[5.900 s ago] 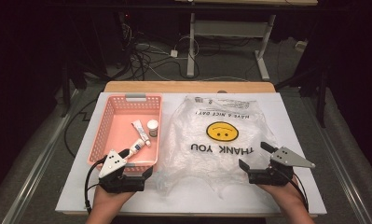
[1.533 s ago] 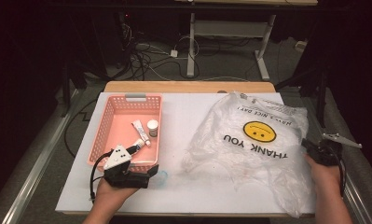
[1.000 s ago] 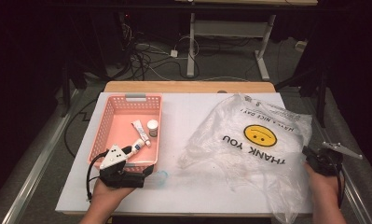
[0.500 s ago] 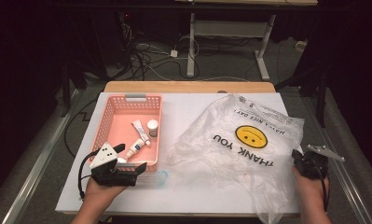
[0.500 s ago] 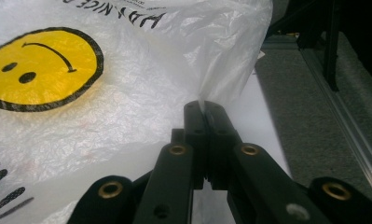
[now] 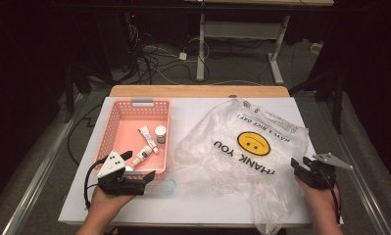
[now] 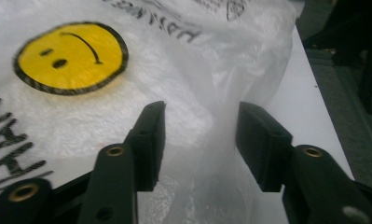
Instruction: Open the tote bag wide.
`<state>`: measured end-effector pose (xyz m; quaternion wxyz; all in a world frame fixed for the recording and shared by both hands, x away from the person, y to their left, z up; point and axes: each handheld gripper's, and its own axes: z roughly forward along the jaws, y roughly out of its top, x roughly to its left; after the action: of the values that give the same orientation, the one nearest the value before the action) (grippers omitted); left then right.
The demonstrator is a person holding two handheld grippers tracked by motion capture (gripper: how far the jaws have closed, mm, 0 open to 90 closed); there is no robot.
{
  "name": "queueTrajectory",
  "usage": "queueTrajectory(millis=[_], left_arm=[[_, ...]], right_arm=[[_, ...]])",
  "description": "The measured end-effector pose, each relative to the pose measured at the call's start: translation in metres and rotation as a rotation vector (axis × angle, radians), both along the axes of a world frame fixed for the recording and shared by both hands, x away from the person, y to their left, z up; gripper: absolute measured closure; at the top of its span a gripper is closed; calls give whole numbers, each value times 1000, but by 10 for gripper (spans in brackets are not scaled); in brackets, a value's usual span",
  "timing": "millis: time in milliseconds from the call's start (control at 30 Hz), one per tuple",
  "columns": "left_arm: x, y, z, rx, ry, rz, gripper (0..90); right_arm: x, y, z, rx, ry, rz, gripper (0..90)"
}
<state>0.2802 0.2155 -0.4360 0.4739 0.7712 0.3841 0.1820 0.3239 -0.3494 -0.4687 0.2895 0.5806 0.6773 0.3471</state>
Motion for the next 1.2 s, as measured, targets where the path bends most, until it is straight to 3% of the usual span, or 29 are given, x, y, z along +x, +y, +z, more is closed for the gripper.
queueTrajectory(millis=[200,500,733,1000,1200], left_arm=[[1,1,0,-19,36,-4,0],[2,6,0,-38,47,34,0],[2,12,-1,-45,48,66,0],[2,13,-2,-43,50,63,0],[1,11,-1,-44,43,64,0]], right_arm=[[-5,-7,10,39,-62,73,392],[-9,6,20,46,-136,210,184],[-10,21,21,22,-135,278,137],[-11,36,21,32,-145,325,0],[-11,50,26,24,-152,384,0]])
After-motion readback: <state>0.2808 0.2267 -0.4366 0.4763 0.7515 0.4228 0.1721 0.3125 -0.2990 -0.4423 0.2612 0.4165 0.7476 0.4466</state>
